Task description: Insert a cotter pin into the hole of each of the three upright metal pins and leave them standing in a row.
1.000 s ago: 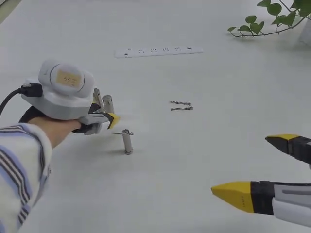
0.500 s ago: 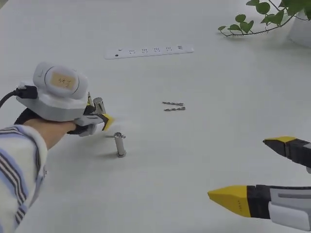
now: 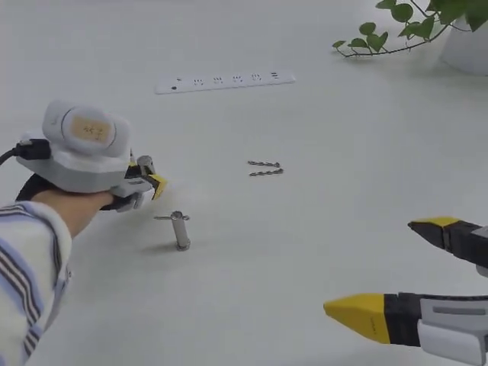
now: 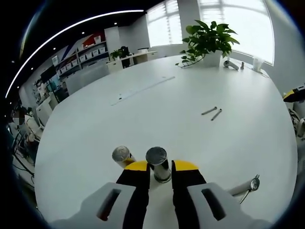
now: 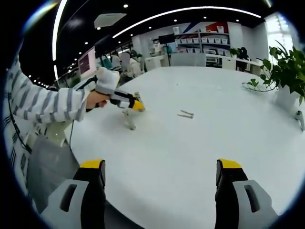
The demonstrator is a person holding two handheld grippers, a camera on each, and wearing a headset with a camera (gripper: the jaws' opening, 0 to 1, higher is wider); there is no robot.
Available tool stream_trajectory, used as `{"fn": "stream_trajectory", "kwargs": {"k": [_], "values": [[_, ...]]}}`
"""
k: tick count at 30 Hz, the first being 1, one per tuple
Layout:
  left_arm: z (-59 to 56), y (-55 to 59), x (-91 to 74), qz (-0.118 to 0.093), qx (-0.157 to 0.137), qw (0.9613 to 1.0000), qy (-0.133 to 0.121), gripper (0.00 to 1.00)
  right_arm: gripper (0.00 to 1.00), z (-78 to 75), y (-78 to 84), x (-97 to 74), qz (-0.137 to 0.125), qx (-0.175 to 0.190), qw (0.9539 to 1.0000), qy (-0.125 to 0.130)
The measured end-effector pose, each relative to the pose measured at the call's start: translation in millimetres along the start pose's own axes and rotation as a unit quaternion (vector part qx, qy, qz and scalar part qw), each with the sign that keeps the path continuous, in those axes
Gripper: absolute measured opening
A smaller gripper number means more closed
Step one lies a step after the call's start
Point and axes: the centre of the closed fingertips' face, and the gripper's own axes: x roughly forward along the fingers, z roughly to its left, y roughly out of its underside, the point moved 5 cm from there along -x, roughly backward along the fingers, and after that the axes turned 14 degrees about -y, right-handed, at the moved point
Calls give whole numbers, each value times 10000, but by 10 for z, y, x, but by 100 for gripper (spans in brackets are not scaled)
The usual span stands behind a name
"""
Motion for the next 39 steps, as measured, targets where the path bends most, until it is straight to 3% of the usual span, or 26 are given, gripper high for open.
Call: {"fn": "stream_trajectory", "kwargs": {"k": [11, 16, 29, 32, 34, 39], "values": [[-2, -6, 8, -14, -211, 9997, -91, 13, 97, -15, 29, -8, -11, 79, 10000, 7], [-14, -6, 10, -30, -502, 9987, -85, 12, 97, -17, 42, -4, 9, 85, 10000, -5], [-58, -31, -14, -69, -413, 9989, -190, 11, 98, -33, 10, -37, -121, 117, 9999, -26], [-7, -79, -59, -159, -437, 9985, -298, 11, 98, -38, 7, -43, -122, 105, 9999, -27], [38, -127, -95, -194, -783, 9963, -308, 11, 98, -39, 4, -46, -124, 97, 9999, -32], [158, -209, -212, -224, -861, 9951, -439, 11, 98, -41, -10, -38, -153, 77, 9998, -61]]}}
